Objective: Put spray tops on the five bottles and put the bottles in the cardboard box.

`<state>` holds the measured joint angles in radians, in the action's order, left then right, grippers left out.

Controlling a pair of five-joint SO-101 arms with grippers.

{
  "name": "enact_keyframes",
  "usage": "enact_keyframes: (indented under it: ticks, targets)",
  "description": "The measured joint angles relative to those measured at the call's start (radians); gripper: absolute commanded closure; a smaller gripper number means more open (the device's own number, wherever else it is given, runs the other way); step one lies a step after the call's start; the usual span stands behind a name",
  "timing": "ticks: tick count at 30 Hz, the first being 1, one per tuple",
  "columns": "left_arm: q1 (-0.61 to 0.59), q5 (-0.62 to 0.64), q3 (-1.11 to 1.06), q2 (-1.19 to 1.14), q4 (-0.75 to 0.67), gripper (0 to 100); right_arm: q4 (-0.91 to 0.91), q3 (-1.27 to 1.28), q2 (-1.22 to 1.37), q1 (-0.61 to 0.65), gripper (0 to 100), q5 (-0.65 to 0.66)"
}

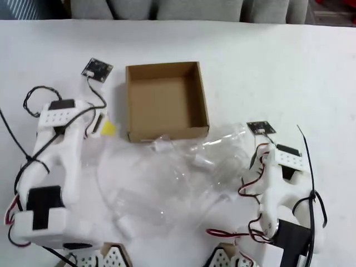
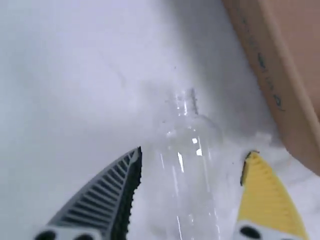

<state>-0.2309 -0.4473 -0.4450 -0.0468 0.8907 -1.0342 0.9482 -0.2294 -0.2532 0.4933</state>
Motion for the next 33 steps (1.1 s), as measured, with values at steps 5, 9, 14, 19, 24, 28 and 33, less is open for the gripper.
enact_keyframes:
  ticks: [5,9,14,19,24,28,33]
  targets:
    - [0.000,0.000,0.141,-0.123,0.129,69,0.000,0.000,0.000,0.000,98.2,0.000]
    - [0.000,0.000,0.184,-0.181,0.155,69,0.000,0.000,0.000,0.000,98.2,0.000]
    - [0.000,0.000,0.196,-0.255,0.133,69,0.000,0.000,0.000,0.000,98.2,0.000]
    - [0.000,0.000,0.196,-0.287,0.109,70,0.000,0.000,0.000,0.000,98.2,0.000]
    - [0.000,0.000,0.196,-0.287,0.109,92,0.000,0.000,0.000,0.000,98.2,0.000]
    - [0.006,0.002,0.196,-0.287,0.109,97,0.000,0.000,0.000,0.000,98.2,0.000]
    - [0.006,0.026,0.198,-0.287,0.117,97,0.000,0.000,0.000,0.000,98.2,0.000]
